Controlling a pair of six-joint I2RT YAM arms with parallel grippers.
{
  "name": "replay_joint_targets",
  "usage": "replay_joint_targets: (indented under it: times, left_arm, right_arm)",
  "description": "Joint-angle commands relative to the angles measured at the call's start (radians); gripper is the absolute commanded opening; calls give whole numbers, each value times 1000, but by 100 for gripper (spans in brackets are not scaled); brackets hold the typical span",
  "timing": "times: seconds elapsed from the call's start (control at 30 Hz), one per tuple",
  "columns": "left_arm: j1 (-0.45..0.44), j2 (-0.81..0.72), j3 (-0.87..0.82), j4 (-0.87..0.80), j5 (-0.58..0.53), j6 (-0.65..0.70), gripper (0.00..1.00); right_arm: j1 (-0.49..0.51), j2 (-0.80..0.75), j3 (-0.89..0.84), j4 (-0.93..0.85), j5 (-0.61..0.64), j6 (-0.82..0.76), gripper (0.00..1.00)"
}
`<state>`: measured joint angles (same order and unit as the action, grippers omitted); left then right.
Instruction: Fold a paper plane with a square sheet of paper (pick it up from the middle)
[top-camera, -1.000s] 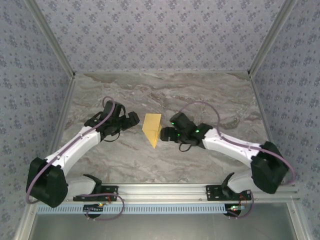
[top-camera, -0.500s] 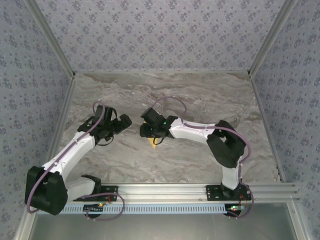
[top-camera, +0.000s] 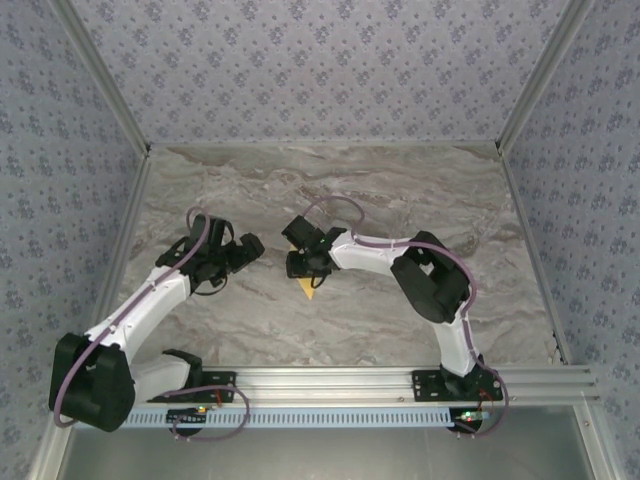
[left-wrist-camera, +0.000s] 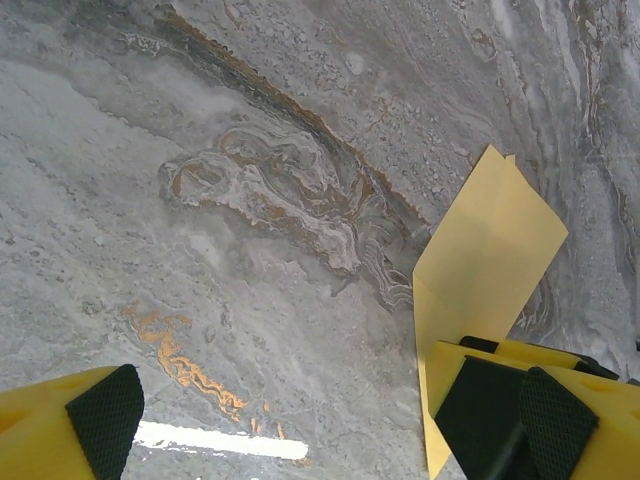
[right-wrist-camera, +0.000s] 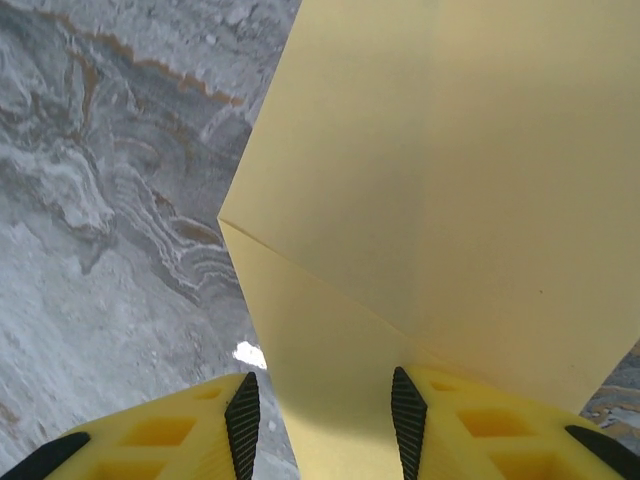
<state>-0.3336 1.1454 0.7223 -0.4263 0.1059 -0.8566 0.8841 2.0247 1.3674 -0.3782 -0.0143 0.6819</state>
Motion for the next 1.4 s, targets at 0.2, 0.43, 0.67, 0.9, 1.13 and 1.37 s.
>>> replay_joint_targets:
  times: [0.2,0.43,0.67,0.9,1.13,1.37]
  left_arm:
    - [6,-14,-18,72,53,12,99]
    - [-1,34,-2,102,111,-3,99]
    - [-44,82,22,112,120,-9,99]
    - [-100,129,26,132,125,-29,99]
    - [-137,129,-12,190,129,-84,99]
    - [-185,149,-18,237,154,-123,99]
  right_arm:
    - [-30,-174,-245,-126,-6,-342,44]
    - [-51,-367,-307,-69,-82,-337,46]
    - [-54,-577,-445,111,-69,-61,67]
    - [-63,-677,-576,192,-60,134,71]
    - [-63,-628,-580,225,-75,153,59]
    - [-94,-565,-575,220,-91,108,54]
